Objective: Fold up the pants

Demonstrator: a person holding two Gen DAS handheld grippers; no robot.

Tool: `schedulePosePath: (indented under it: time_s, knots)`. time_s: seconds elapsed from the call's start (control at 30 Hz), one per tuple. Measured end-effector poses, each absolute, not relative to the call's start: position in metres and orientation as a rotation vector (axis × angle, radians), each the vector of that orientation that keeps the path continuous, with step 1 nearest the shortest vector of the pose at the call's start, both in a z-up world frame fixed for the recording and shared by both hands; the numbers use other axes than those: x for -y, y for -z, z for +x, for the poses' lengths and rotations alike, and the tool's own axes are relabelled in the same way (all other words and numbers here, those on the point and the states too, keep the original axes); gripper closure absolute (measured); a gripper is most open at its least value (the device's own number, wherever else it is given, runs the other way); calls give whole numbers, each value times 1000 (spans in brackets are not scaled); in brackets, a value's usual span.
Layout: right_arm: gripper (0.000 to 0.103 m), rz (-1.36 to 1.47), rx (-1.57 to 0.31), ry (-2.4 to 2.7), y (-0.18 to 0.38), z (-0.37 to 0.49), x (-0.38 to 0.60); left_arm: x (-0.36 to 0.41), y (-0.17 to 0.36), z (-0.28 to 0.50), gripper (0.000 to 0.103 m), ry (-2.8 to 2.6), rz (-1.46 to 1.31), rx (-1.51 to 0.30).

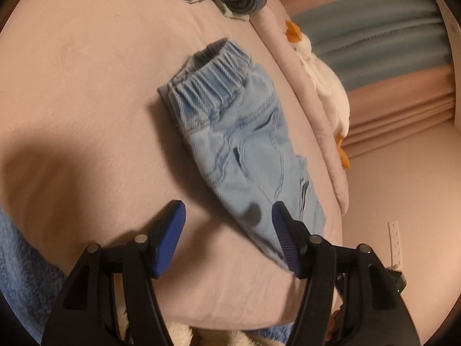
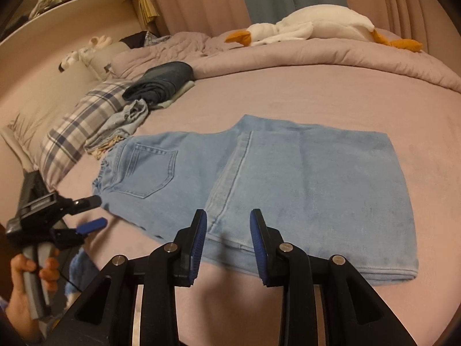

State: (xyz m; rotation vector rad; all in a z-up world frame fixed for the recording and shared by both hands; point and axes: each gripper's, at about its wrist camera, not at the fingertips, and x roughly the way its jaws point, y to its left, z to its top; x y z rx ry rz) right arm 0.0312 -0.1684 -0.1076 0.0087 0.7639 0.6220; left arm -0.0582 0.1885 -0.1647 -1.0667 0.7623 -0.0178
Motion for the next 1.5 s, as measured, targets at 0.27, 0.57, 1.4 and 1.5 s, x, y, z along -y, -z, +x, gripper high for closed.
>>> schedulePosePath:
  time_s: [0.27,0.57,1.4,1.5]
  knots:
    - [72,5,-767,-648,108,31,157,-197,167,-32,41,-40,-1109,-720]
    - [72,1,-782,-625,107,38,153,-203,164,1,35,-51,-1146,-738]
    - [72,-234,-950,-510,139,151,41,-186,135,-13,78,-46,-811,-687]
    - [72,-226,-968,-533,129,136,48,-185,133,-13,78,-45,-795,-691]
